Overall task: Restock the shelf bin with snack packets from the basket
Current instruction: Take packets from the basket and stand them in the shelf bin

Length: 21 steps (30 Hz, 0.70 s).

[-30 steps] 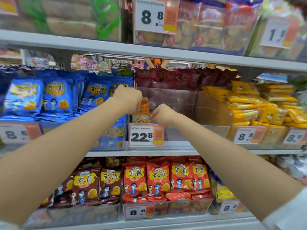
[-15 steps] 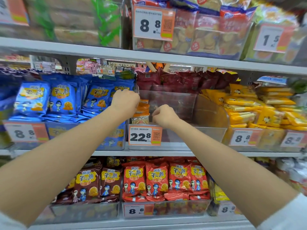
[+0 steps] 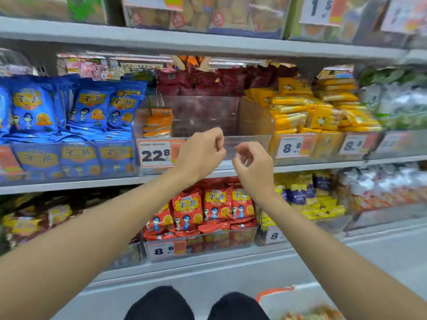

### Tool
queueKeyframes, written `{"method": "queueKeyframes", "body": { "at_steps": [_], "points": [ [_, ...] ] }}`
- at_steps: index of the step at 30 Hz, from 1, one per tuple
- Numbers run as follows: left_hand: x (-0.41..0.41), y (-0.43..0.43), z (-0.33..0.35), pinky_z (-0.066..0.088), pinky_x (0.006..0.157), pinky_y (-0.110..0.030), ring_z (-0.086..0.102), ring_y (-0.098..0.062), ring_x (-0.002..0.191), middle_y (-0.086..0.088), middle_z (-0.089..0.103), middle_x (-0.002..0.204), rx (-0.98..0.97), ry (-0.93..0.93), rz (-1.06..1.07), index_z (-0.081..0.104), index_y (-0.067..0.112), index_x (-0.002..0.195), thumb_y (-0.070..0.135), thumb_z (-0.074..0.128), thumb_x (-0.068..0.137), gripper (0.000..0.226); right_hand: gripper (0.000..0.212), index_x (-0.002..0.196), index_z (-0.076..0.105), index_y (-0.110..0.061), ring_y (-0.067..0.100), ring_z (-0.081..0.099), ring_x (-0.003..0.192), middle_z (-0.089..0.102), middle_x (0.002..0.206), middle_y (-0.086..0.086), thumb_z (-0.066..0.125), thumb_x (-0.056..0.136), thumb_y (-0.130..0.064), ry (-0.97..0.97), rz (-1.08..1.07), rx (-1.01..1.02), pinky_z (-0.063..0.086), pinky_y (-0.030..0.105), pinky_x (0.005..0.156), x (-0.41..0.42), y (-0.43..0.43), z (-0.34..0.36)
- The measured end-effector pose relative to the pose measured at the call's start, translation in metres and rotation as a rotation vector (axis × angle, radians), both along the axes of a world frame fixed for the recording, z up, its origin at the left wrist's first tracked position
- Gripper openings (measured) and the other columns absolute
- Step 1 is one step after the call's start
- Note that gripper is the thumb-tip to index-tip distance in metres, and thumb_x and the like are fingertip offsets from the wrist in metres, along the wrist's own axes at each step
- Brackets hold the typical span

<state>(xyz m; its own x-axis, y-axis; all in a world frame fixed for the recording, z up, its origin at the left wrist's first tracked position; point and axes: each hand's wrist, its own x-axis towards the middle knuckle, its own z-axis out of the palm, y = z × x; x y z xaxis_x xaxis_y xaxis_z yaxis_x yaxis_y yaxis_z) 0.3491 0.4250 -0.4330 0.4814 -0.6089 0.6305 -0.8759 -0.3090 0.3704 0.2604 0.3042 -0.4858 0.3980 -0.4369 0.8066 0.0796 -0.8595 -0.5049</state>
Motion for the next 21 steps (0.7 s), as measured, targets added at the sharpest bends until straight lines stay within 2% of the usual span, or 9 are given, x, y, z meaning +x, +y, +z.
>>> {"method": "queueKeyframes", "body": {
  "at_steps": [6,12,14,17,19,21],
  "points": [
    [-0.072,-0.075,-0.078,0.045,0.065,-0.034,0.059,-0.024,0.078,0.006,0.059,0.071,0.281,0.160,-0.178,0.052,0.021,0.074,0.023,0.061,0.075,0.010,0.010,0.087,0.065,-0.015,0.016,0.056,0.065,0.064,0.079,0.000,0.065,0.078,-0.011,0.209,-0.166,0.165,0.049,0.038,0.066,-0.089,-0.053,-0.084],
    [-0.137,-0.130,-0.191,0.043,0.066,-0.031,0.058,-0.021,0.084,0.001,0.063,0.086,0.561,0.309,-0.297,0.056,0.021,0.076,0.024,0.064,0.079,0.009,0.013,0.090,0.070,-0.021,0.012,0.059,0.070,0.067,0.081,-0.006,0.068,0.078,-0.019,0.593,-0.241,0.407,0.048,0.030,0.072,-0.180,-0.091,-0.185],
    [-0.155,-0.141,-0.231,0.046,0.069,-0.032,0.060,-0.022,0.086,0.000,0.062,0.085,0.664,0.359,-0.308,0.053,0.020,0.071,0.023,0.064,0.078,0.013,0.012,0.089,0.070,-0.020,0.017,0.063,0.072,0.066,0.080,-0.006,0.068,0.077,-0.019,0.720,-0.247,0.498,0.051,0.033,0.076,-0.208,-0.097,-0.218],
    [-0.177,-0.150,-0.288,0.051,0.071,-0.033,0.063,-0.025,0.085,0.002,0.058,0.077,0.790,0.443,-0.330,0.049,0.023,0.062,0.025,0.066,0.075,0.022,0.015,0.095,0.071,-0.012,0.018,0.063,0.082,0.070,0.088,0.002,0.068,0.080,-0.013,0.923,-0.220,0.614,0.049,0.030,0.081,-0.245,-0.099,-0.263],
    [-0.189,-0.150,-0.319,0.055,0.073,-0.037,0.065,-0.027,0.082,-0.002,0.063,0.076,0.872,0.529,-0.335,0.055,0.020,0.063,0.025,0.065,0.078,0.018,0.020,0.102,0.071,-0.010,0.017,0.061,0.091,0.069,0.099,0.004,0.065,0.084,-0.015,1.112,-0.214,0.667,0.045,0.023,0.082,-0.267,-0.096,-0.290],
    [-0.199,-0.148,-0.345,0.057,0.073,-0.037,0.067,-0.027,0.076,-0.008,0.069,0.075,0.922,0.618,-0.351,0.064,0.013,0.066,0.017,0.063,0.080,0.014,0.025,0.108,0.070,-0.007,0.023,0.062,0.103,0.069,0.107,0.010,0.061,0.089,-0.018,1.315,-0.193,0.719,0.045,0.027,0.085,-0.286,-0.092,-0.318]
  ]
}}
